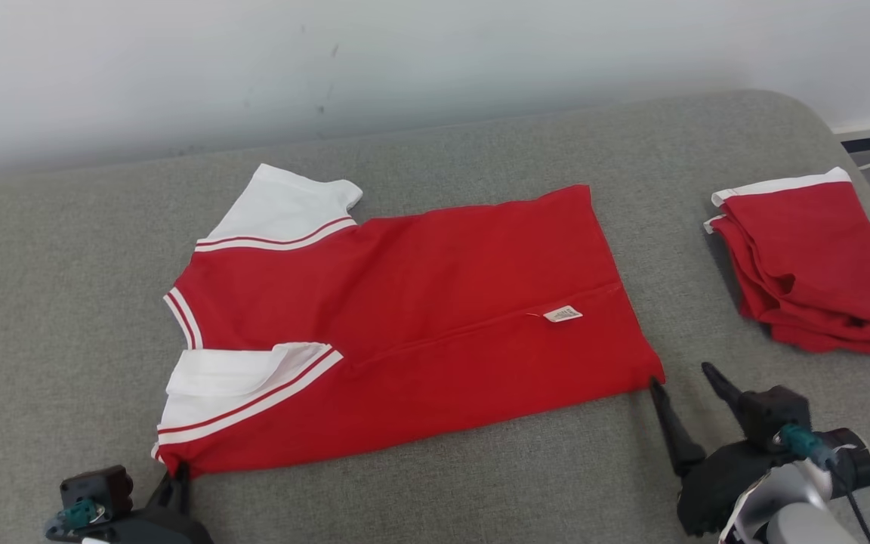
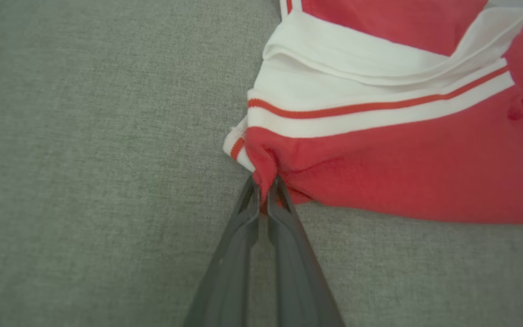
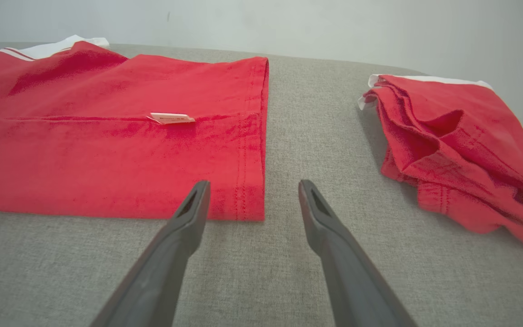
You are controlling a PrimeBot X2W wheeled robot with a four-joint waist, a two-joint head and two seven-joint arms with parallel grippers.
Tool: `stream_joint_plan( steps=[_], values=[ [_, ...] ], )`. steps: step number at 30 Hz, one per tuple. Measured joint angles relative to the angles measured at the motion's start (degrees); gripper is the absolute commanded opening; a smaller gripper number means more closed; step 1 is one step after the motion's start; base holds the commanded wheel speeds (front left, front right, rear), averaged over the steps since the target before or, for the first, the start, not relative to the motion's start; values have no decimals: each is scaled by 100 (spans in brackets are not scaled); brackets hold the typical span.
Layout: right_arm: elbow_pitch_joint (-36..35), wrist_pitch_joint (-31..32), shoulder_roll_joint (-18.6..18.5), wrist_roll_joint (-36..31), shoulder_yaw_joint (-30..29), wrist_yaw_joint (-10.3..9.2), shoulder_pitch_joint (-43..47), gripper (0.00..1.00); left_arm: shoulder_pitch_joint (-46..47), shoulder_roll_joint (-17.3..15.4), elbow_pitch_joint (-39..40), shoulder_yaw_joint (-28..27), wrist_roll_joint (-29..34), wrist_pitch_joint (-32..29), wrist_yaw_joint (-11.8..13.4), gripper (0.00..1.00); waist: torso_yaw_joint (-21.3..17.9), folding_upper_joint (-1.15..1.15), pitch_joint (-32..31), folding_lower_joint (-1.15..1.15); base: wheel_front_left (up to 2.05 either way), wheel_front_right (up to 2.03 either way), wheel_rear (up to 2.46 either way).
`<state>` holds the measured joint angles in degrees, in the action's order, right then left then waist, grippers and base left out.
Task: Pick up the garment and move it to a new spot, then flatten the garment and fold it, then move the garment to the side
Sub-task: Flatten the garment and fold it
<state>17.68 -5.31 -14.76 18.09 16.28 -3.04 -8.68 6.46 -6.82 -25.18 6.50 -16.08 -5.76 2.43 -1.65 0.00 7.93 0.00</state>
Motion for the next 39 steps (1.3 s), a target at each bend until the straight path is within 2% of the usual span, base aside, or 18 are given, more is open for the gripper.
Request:
stream_joint_plan(
  steps=[7, 13, 24, 25, 26, 27, 28, 29, 30, 39],
  values=[
    [557, 179, 4, 187, -132, 11, -426, 100, 143, 8, -7, 56, 10, 1, -46, 0, 72, 0, 116, 0, 0, 0, 0],
    [969, 286, 85, 269, -83, 162, -730, 100, 247, 30, -24, 112, 15, 1, -60, 0, 166, 0, 196, 0, 0, 0, 0],
    [1607, 475, 233, 359, -19, 281, -914, 100, 358, 59, -131, 132, 14, 76, -131, 0, 299, 0, 257, 0, 0, 0, 0],
    [1644, 474, 234, 359, -16, 308, -948, 94, 358, 59, -142, 127, 14, 76, -138, 0, 299, 0, 254, 0, 0, 0, 0],
    [1681, 474, 235, 360, -16, 314, -978, 76, 359, 58, -152, 123, 13, 77, -145, 0, 298, 0, 251, 0, 0, 0, 0],
    [1717, 472, 241, 363, -15, 330, -997, 50, 359, 57, -162, 121, 11, 87, -145, 0, 296, 0, 248, 0, 0, 0, 0],
    [1744, 469, 248, 370, -14, 339, -1015, 40, 360, 57, -176, 120, 8, 108, -146, 0, 294, 0, 243, 0, 0, 0, 0],
    [1774, 460, 258, 399, -15, 358, -1035, 15, 361, 57, -189, 119, 8, 113, -146, 0, 290, 0, 237, 0, 0, 0, 0],
    [1808, 458, 266, 419, -14, 364, -1055, 0, 364, 56, -201, 119, 8, 126, -147, 0, 287, 0, 231, 0, 0, 0, 0],
    [1958, 402, 275, 492, -26, 457, -1057, 0, 337, 45, -268, 53, -64, 125, -194, 0, 268, 0, 135, 0, 0, 0, 0]
  ],
)
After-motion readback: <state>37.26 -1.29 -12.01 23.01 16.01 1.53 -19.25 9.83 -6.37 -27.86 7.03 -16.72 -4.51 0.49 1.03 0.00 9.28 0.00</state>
